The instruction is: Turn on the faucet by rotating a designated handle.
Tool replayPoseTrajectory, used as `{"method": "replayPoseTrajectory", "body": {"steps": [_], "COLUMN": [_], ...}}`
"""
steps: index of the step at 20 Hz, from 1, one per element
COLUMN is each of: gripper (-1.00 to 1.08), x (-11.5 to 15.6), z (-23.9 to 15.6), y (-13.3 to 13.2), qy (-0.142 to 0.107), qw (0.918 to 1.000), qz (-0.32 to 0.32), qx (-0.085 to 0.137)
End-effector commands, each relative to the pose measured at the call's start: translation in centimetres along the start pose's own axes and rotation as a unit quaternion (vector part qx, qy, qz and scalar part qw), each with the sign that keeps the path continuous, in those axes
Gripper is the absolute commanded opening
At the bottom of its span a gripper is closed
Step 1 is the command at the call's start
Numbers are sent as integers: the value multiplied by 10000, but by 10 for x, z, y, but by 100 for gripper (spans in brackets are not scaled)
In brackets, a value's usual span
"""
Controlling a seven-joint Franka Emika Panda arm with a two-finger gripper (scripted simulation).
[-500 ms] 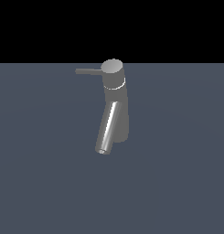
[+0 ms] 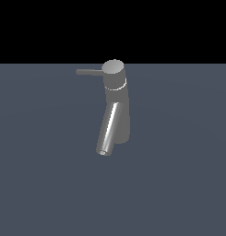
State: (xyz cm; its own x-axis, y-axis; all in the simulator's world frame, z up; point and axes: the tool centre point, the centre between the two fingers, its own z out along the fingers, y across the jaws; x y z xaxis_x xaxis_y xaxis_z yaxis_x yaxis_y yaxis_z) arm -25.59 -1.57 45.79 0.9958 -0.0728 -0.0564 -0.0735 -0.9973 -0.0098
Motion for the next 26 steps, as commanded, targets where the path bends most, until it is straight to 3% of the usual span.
{"method": "replayPoseTrajectory", "body": {"steps": [1,8,14,20,26], "gripper": [-100,-100,-100,-100,-100], "x": [1,6,15,29,48], "z": [4,21,42,62,81], "y": [-3,-19,-37,-56,-73], "qy": [42,242,487,743,998], "qw": [9999,9967,9866,9688,9437], "qz": [132,747,1498,2272,3032], "qx": [38,213,428,649,868]}}
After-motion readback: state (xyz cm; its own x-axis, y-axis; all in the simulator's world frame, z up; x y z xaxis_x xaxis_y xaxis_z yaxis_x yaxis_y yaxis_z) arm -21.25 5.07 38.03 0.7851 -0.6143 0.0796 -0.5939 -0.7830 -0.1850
